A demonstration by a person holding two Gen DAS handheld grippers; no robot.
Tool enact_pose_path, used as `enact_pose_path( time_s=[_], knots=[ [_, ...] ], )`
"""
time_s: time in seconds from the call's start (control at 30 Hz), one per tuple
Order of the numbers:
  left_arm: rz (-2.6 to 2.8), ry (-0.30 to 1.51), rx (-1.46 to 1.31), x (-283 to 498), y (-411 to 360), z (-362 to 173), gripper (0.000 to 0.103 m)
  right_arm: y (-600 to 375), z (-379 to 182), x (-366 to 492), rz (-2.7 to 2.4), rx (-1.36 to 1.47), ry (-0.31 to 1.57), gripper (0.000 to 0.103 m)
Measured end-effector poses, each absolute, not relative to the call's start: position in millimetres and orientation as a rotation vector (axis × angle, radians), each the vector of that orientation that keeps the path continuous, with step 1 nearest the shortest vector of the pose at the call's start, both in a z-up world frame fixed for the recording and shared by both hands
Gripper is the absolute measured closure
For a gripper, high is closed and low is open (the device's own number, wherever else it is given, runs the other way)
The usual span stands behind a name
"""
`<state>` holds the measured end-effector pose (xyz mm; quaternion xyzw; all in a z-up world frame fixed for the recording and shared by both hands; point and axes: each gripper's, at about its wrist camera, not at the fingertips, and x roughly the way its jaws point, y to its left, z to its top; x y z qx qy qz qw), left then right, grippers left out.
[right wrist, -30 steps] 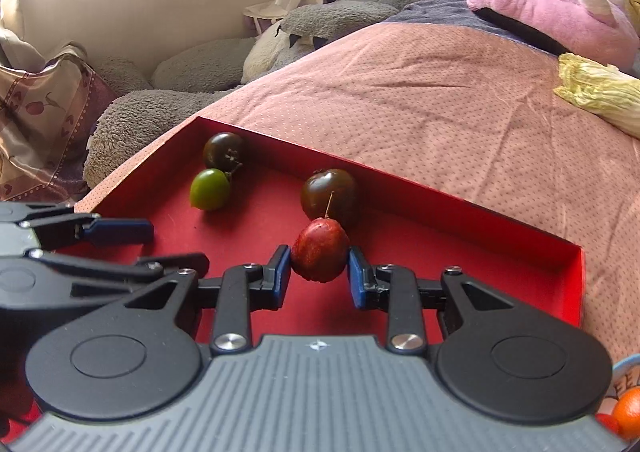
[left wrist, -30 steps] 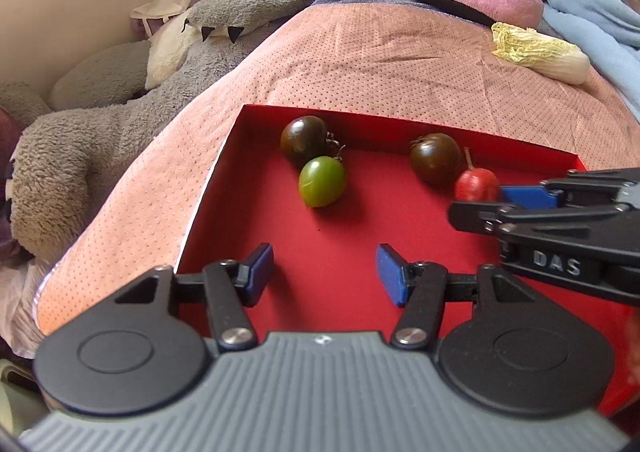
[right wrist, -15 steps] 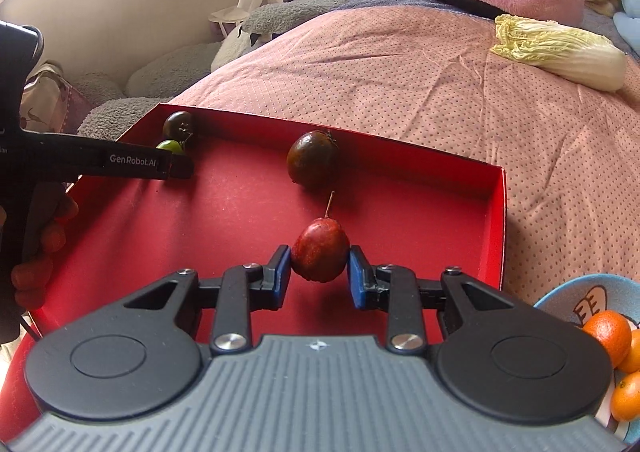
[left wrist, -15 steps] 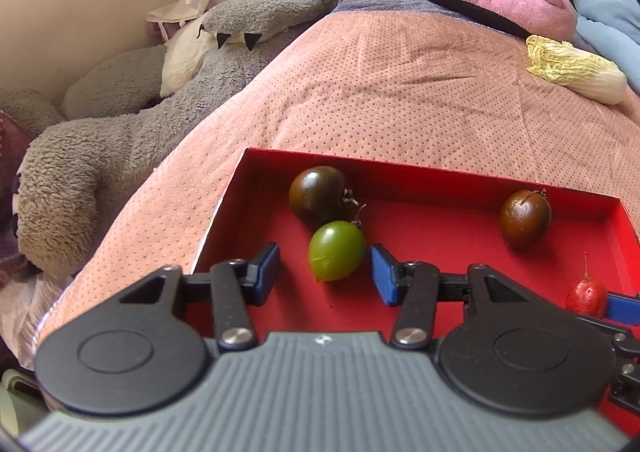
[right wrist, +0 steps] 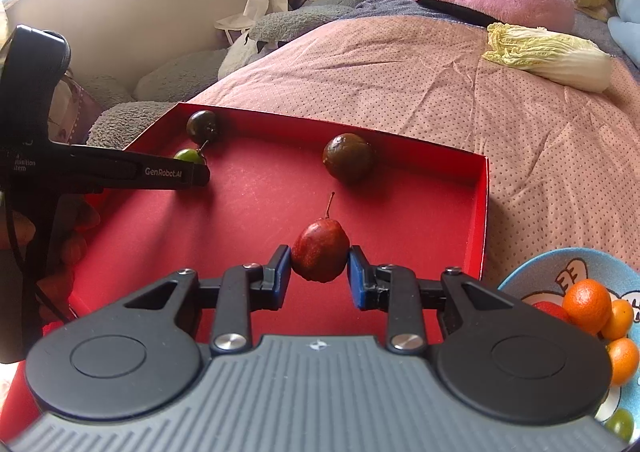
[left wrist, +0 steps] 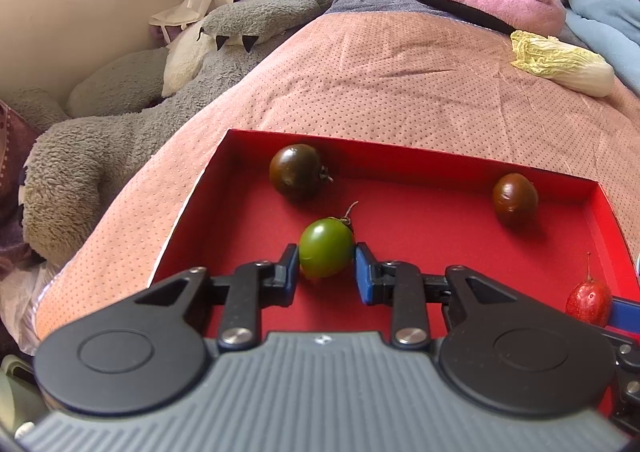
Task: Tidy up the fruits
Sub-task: 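Grasp the green tomato with the left gripper while the right holds the red tomato, then carry the red and green tomatoes toward the blue tiger plate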
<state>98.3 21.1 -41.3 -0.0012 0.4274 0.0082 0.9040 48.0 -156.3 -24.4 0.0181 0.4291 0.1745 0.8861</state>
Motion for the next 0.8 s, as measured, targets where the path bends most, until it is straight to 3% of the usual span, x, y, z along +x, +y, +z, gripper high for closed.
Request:
enact_pose_path(
  time_s=[0.8],
  knots=[
    [-0.026, 0.86, 0.02, 54, -9, -23, 0.07, -174, 2, -7, 0.376, 0.033, 0.838, 0.068]
  ],
)
